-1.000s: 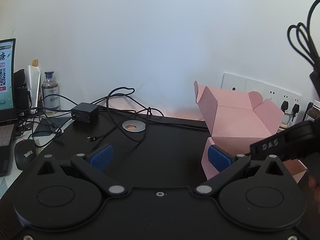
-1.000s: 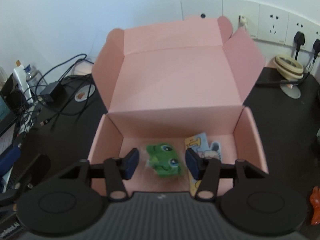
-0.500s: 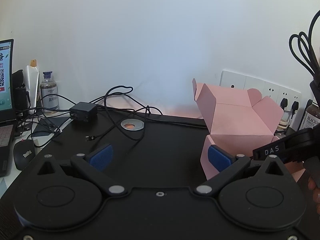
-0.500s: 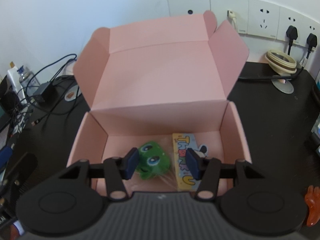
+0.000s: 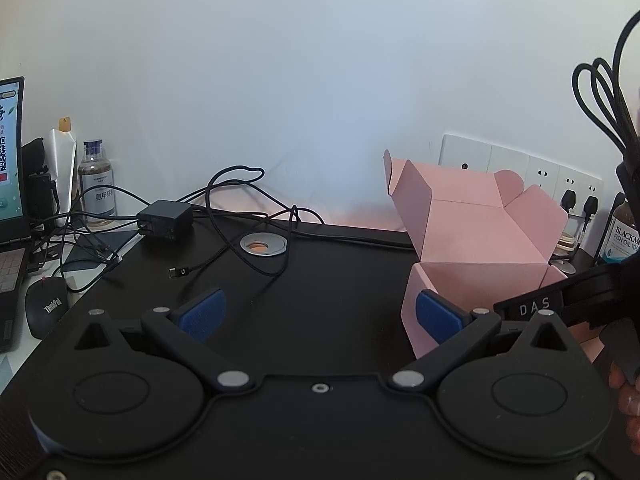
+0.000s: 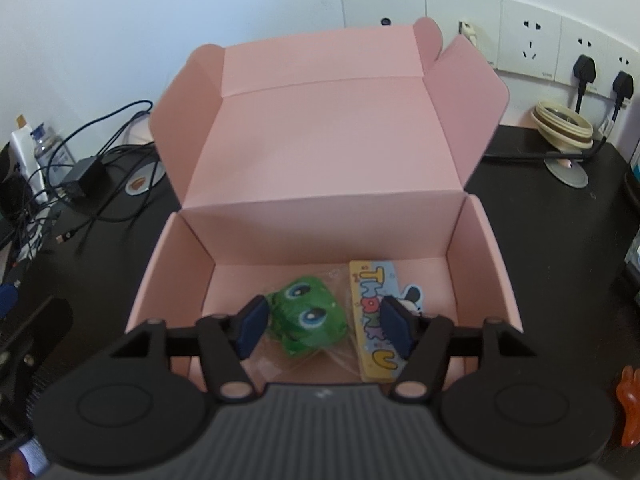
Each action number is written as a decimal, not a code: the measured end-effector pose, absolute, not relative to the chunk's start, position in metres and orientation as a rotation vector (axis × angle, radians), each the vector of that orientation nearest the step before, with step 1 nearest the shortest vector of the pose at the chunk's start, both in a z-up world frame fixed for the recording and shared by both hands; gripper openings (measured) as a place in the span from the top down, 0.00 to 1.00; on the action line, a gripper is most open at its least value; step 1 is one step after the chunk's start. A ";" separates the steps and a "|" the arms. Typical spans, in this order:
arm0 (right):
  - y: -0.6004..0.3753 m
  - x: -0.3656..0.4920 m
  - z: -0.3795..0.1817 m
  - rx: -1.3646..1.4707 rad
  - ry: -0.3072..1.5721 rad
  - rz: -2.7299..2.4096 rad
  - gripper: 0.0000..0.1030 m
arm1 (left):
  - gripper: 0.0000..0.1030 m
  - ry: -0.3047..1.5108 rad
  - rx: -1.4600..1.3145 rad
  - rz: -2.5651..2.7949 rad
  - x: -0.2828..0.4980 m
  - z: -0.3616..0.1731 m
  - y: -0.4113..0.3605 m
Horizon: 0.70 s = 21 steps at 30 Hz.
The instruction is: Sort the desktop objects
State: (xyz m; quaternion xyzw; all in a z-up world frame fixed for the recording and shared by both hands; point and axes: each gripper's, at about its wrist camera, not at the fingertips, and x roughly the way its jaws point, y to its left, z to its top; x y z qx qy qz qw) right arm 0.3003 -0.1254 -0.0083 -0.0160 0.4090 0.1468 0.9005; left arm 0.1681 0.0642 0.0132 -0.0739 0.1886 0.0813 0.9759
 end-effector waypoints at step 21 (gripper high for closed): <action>-0.234 0.373 0.069 0.288 0.630 0.384 0.18 | 0.00 0.432 -0.139 0.138 0.177 0.005 0.058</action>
